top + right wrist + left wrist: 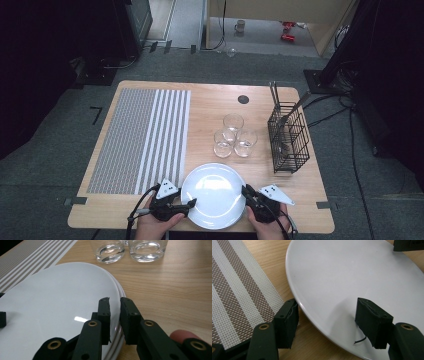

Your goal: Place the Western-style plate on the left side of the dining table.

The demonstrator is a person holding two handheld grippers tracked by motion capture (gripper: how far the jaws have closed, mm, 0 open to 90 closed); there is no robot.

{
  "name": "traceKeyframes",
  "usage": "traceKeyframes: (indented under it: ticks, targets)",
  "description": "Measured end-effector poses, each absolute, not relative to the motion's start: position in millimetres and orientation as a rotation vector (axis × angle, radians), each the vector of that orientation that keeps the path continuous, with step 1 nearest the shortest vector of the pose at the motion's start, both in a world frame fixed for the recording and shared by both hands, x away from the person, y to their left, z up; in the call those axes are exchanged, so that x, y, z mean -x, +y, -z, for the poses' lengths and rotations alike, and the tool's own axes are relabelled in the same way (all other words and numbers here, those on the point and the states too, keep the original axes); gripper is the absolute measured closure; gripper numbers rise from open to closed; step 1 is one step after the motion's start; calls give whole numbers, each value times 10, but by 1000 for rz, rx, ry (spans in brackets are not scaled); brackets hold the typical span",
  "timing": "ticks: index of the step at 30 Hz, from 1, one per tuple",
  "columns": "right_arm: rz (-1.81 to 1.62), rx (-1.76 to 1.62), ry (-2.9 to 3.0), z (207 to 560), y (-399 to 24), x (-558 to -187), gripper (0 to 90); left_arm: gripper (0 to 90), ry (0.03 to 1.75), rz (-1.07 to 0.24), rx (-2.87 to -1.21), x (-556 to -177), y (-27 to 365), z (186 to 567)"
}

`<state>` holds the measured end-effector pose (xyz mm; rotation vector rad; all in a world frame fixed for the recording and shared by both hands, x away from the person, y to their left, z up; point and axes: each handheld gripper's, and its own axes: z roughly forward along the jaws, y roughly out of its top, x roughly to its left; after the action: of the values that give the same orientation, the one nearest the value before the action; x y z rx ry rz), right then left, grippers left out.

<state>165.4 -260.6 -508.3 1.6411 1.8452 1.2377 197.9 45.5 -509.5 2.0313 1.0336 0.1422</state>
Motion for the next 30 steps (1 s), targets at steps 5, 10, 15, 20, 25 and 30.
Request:
traceKeyframes:
  ticks: [5, 10, 15, 20, 25, 30]
  targets:
    - [-1225, -1628, 1838, 5086, -2565, -1637, 774, 364, 1037, -147, -2035, -1981, 464, 5088]
    - [-1246, -1619, 1842, 5101, -2520, -1631, 750, 400, 1039, -209, -2027, -1974, 491, 5050]
    - [-1252, -1610, 1840, 5114, -2472, -1624, 733, 401, 1045, -209, -2016, -1985, 529, 5040]
    - [-1269, -1602, 1844, 5124, -2445, -1620, 710, 440, 1058, -211, -2002, -2002, 571, 5026]
    - [-1277, -1607, 1832, 5134, -2415, -1610, 696, 508, 1069, -257, -1995, -1996, 598, 4998]
    - [-1275, -1602, 1823, 5142, -2382, -1597, 693, 535, 1081, -255, -1984, -2000, 617, 4990]
